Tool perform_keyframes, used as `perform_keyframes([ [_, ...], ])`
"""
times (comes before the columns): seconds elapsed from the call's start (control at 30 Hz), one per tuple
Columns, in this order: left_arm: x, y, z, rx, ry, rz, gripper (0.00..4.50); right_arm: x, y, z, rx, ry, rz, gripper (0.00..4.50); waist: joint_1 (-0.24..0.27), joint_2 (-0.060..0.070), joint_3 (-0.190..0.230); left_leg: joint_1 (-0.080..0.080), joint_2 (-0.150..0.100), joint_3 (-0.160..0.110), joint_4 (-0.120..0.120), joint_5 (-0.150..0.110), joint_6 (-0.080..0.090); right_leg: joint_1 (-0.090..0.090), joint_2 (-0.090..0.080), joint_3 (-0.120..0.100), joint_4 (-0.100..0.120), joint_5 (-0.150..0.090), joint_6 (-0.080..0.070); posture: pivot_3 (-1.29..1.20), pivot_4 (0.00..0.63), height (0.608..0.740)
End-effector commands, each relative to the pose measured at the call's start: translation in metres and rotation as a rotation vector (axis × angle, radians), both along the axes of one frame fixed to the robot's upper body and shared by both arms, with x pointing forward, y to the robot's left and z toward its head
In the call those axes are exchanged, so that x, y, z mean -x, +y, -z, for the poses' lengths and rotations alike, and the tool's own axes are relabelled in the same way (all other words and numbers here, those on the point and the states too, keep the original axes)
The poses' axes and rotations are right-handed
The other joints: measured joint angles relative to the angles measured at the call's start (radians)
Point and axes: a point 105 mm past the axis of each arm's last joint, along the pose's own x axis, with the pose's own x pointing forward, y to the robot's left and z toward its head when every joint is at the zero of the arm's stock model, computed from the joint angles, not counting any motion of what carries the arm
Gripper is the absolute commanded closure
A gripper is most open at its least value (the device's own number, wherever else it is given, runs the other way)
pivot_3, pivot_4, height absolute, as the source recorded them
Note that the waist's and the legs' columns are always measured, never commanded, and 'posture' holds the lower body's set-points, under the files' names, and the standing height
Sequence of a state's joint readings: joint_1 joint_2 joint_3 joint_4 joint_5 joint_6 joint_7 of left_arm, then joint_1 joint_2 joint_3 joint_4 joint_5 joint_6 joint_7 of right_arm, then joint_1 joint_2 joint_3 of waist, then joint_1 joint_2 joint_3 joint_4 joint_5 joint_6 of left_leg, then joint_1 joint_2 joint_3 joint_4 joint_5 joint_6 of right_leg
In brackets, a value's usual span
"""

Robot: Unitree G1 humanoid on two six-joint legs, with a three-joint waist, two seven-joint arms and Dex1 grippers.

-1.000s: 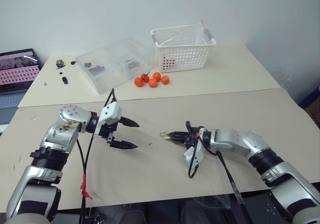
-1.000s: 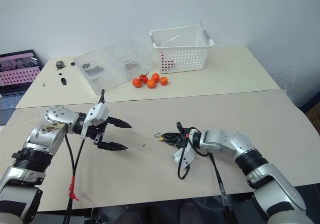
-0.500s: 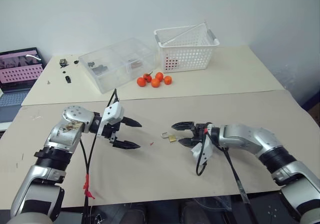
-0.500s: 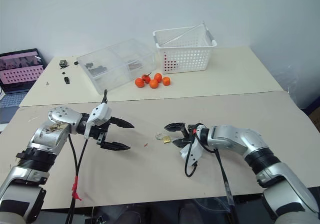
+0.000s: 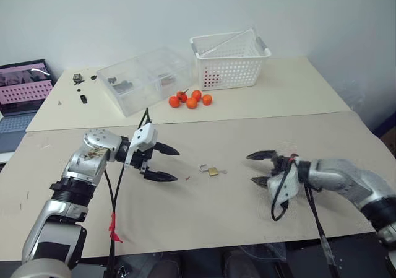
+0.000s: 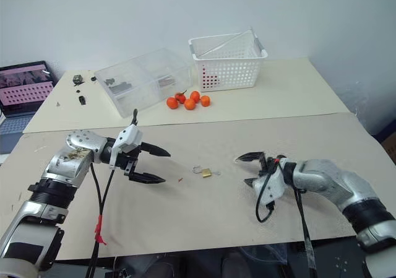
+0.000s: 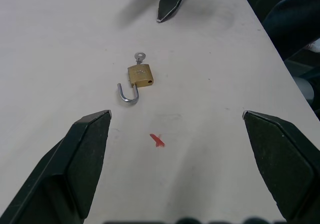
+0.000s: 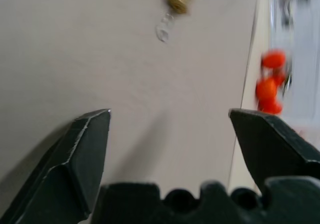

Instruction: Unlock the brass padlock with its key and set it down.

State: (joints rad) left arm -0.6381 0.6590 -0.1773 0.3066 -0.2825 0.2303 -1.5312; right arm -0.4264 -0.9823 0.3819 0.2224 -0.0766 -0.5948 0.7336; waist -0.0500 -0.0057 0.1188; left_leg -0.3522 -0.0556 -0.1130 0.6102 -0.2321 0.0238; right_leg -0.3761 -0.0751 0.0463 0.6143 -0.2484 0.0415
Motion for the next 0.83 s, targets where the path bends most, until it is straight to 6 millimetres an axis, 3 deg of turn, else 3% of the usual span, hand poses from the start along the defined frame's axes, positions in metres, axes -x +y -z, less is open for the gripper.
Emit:
perform_keyframes([
  [0.03,-0.008,0.0,-0.029,0.088,-0.031,-0.041,0.0,0.014,0.001,-0.047,-0.25,0.364,0.083,0.06,0.001,0.0,0.0,0.0,0.0,-0.001,0.001,-0.002,0.003,0.002,0.0,0.0,-0.001,0.0,0.0,0.0,0.15,0.74],
  [0.2,-0.012,0.004,-0.052,0.15,-0.086,-0.089,0.0,0.053,0.003,-0.073,-0.324,0.714,0.077,0.06,0.015,0.001,0.001,0.0,0.0,-0.009,0.004,-0.005,0.008,0.003,-0.001,-0.002,-0.005,0.0,0.0,0.0,0.15,0.74],
  [0.33,-0.013,0.013,-0.063,0.158,-0.153,-0.13,0.0,0.071,0.006,-0.086,-0.335,0.804,0.076,0.06,0.026,0.001,0.0,-0.001,0.0,-0.009,0.004,-0.006,0.009,0.0,-0.001,-0.002,-0.005,0.0,0.0,0.0,0.15,0.74],
  [0.6,-0.008,0.016,-0.066,0.162,-0.182,-0.188,0.0,0.041,-0.004,-0.084,-0.491,0.64,0.216,0.06,0.038,0.001,0.0,-0.001,0.0,-0.007,0.004,-0.005,0.008,-0.003,-0.002,-0.001,-0.004,0.0,0.001,0.0,0.15,0.74],
  [0.83,-0.008,0.006,-0.066,0.205,-0.183,-0.216,0.0,0.034,-0.008,-0.069,-0.517,0.643,0.246,0.06,0.044,0.001,0.0,-0.004,0.0,-0.006,0.003,-0.005,0.007,-0.008,-0.002,-0.001,-0.001,0.0,0.0,0.0,0.15,0.74],
])
